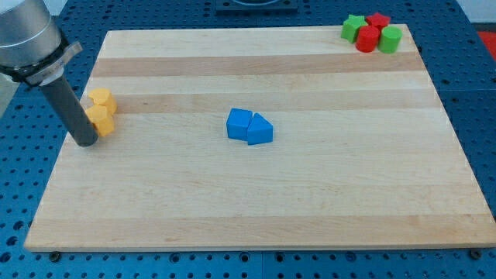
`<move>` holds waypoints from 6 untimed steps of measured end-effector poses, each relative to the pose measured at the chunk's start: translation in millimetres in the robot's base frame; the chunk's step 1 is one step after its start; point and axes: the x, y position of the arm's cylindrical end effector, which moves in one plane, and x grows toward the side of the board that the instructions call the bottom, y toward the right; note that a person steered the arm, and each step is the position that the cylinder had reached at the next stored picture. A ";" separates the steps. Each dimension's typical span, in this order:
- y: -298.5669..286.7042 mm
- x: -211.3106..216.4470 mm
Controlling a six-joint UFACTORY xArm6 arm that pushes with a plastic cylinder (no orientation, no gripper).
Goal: Separate the blue triangle from the blue triangle
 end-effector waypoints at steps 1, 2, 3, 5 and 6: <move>46.0 34.0; 127.7 44.4; 219.0 41.7; 298.7 1.0; 274.1 -5.1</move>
